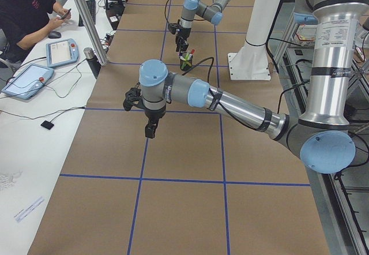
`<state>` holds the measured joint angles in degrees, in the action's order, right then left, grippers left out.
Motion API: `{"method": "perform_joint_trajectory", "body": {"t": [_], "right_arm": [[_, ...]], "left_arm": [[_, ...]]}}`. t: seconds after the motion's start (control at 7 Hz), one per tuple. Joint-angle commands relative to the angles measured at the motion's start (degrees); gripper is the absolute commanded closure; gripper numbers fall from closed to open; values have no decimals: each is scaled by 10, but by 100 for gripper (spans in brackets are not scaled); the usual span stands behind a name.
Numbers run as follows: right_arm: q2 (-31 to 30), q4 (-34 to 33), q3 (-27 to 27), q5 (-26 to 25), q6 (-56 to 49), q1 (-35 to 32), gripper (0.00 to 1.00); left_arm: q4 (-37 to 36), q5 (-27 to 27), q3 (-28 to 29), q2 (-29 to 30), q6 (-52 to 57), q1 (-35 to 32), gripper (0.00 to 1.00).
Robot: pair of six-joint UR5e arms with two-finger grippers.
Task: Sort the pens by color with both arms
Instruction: 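Close the right gripper on the blue marker's cap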
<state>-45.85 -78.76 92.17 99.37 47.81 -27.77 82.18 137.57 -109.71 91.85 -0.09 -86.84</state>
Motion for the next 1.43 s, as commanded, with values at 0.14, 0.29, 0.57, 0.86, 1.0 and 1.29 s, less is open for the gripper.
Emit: {"method": "perform_joint_trajectory", "body": {"t": [0.14,0.29,0.57,0.86,1.0,1.29], "right_arm": [[9,-1,-10,-1,0,0,43],[9,-1,-11,-1,0,0,47],[8,-1,-12,0,-1,0,56],[8,-2,-13,1,-1,-1,59],[7,-2,-13,1,-3,-3,59],[5,-6,-13,6,-15,-12,59]], "left_arm": [[0,0,-1,0,0,-1,1],[0,1,0,-1,0,-1,1],[0,0,0,0,0,0,1],[0,0,-1,-1,0,-1,1],[0,1,-1,-1,0,0,1],[0,1,-2,-1,0,-1,1]]}}
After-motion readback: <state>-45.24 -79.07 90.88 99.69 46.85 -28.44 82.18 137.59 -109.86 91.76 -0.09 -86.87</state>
